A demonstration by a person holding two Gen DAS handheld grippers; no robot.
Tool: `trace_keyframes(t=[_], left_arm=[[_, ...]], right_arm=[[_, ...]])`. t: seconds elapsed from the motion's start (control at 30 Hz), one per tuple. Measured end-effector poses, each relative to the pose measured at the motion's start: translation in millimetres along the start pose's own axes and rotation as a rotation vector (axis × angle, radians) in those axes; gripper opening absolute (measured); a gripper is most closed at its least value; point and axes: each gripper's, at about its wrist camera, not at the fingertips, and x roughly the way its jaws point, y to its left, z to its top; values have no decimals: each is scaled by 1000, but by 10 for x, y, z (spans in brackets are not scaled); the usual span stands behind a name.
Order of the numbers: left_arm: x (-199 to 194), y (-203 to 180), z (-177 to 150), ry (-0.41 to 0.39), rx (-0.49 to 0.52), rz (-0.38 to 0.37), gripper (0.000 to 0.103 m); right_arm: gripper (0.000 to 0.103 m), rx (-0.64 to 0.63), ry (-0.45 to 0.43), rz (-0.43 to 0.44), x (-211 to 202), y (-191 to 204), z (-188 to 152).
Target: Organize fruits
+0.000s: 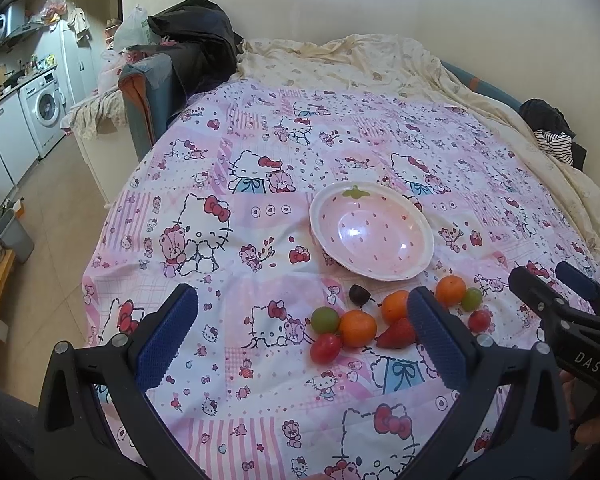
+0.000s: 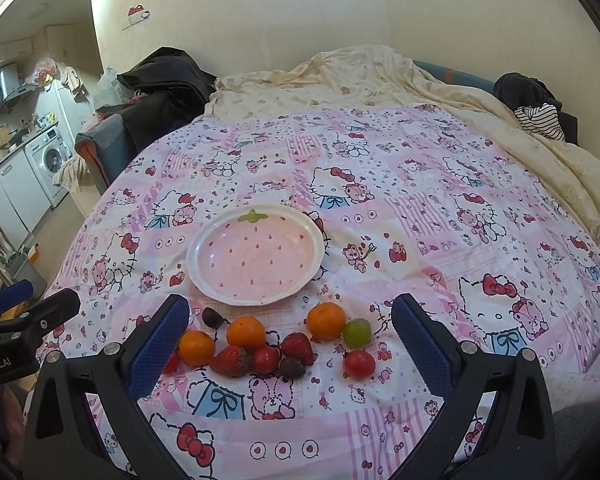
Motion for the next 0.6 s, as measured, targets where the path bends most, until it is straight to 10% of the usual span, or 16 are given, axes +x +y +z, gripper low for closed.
trace_keyframes(t=[0.6], left_arm=[[6,5,-9,3,-6,0,103]], right_arm=[[103,1,1,2,4,-11,6]])
